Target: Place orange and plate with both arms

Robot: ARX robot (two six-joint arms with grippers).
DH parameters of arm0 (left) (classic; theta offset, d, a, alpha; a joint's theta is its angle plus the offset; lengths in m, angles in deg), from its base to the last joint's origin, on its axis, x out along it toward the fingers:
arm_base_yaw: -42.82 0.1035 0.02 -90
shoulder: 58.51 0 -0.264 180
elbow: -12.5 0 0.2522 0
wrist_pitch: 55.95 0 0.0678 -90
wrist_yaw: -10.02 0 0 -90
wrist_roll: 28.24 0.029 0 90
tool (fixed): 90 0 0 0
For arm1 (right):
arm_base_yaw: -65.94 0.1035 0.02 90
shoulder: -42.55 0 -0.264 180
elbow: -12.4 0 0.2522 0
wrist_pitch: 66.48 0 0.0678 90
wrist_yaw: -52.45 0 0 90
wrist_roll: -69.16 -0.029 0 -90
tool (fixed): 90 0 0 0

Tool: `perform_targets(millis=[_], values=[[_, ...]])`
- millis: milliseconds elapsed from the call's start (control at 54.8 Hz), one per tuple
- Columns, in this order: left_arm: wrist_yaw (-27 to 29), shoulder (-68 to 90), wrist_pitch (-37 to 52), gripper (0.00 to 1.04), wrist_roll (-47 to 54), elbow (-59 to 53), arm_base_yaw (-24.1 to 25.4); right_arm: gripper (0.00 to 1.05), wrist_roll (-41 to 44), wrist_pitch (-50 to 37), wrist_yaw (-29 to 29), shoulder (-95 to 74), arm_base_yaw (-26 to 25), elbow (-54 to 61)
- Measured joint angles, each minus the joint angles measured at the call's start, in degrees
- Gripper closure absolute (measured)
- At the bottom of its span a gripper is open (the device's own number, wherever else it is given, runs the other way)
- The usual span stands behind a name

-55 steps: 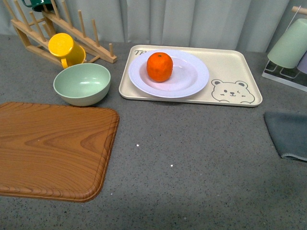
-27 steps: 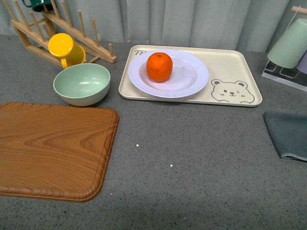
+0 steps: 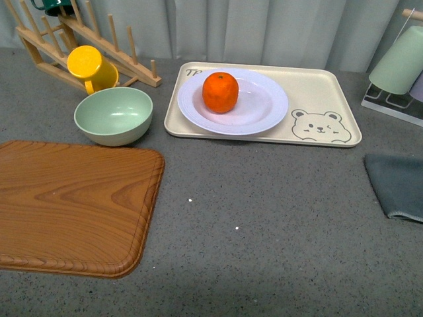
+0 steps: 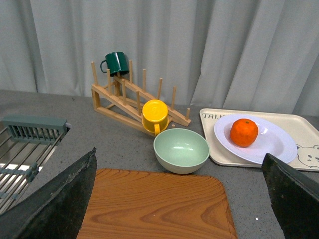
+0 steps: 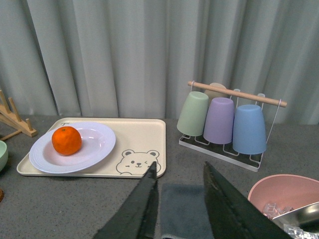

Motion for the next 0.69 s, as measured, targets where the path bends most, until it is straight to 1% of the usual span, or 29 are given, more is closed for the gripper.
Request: perform_targets(millis=[18,128,219,292,384,402,475,493,548,566,621,639,694], values=[[0.0,0.0,0.0,0.06,0.0,0.0,0.0,0.82,0.0,0.0,0.0,0.0,0.0,0.0],[0.0,0.0,0.0,0.06,0.0,0.0,0.0,1.03,-0.2,0.0,0.0,0.0,0.0,0.0],[0.0,0.0,0.0,0.06,0.0,0.0,0.0,1.03,-0.3,0.0,0.0,0.0,0.0,0.0],[0.0,0.0,0.0,0.06,0.0,0.0,0.0,0.89,-0.3,0.0,0.0,0.0,0.0,0.0],[0.0,0.0,0.0,0.06,0.0,0.0,0.0,0.66,-0.4,0.0,0.0,0.0,0.0,0.0],[0.0,0.0,0.0,0.06,0.0,0.0,0.0,0.64,-0.4,0.0,0.0,0.0,0.0,0.0],[0.0,0.0,0.0,0.06,0.0,0.0,0.0,0.50,-0.4,0.0,0.0,0.0,0.0,0.0],[0.0,0.0,0.0,0.06,0.0,0.0,0.0,0.45,-0.4,0.0,0.0,0.0,0.0,0.0],[0.0,0.0,0.0,0.06,0.0,0.0,0.0,0.34,-0.4,0.0,0.0,0.0,0.0,0.0],[0.0,0.0,0.0,0.06,0.0,0.0,0.0,0.32,-0.4,0.0,0.0,0.0,0.0,0.0],[0.0,0.0,0.0,0.06,0.0,0.0,0.0,0.22,-0.4,0.0,0.0,0.0,0.0,0.0],[0.0,0.0,0.0,0.06,0.0,0.0,0.0,0.20,-0.4,0.0,0.0,0.0,0.0,0.0],[0.0,0.0,0.0,0.06,0.0,0.0,0.0,0.08,-0.4,0.0,0.0,0.0,0.0,0.0]])
